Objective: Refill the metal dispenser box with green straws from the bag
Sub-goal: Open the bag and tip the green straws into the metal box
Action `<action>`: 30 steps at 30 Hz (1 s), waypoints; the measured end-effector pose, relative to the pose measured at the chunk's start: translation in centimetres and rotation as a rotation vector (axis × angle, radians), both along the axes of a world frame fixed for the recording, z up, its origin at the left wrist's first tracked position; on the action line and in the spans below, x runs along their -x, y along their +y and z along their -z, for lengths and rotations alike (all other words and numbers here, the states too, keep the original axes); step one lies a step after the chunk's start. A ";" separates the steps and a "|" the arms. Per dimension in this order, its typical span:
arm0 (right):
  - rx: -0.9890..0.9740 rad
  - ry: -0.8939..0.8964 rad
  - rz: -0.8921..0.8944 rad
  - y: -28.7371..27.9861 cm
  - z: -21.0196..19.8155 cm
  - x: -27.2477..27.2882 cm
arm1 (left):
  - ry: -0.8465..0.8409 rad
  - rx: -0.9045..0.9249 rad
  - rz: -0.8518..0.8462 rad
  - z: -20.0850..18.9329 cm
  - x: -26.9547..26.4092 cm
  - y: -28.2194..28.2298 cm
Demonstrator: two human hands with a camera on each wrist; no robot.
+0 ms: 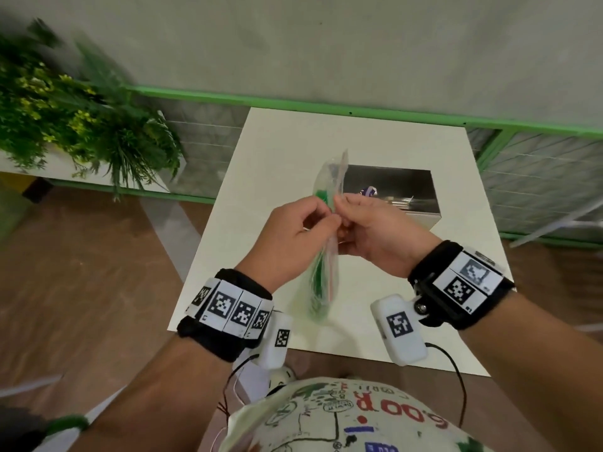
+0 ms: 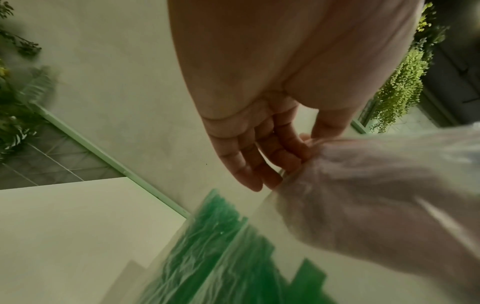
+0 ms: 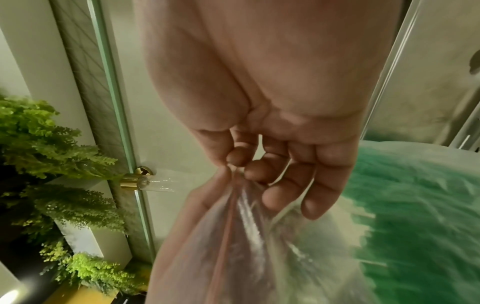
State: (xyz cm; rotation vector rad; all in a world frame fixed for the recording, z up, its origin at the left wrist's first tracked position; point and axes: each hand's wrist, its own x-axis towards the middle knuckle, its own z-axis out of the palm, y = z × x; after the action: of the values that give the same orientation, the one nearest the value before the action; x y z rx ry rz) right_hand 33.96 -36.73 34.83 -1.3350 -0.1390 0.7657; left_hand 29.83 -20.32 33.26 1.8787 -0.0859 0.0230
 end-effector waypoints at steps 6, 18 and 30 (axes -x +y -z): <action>-0.012 -0.024 0.003 2.2 0.1 0.8 | 0.049 0.092 0.123 0.2 -0.4 2.4; 0.626 -0.619 0.007 3.2 -1.7 -0.3 | -0.046 -0.105 0.122 0.5 -1.0 5.0; 1.178 -0.894 0.246 -4.6 -1.8 -1.2 | -0.205 -0.428 -0.044 0.0 -3.4 11.6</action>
State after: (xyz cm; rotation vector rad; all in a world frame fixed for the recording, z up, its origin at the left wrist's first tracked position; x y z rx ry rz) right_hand 35.17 -41.37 36.61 -2.6966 -0.2338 -0.1058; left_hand 33.20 -8.70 33.30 2.3013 -0.2023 0.2443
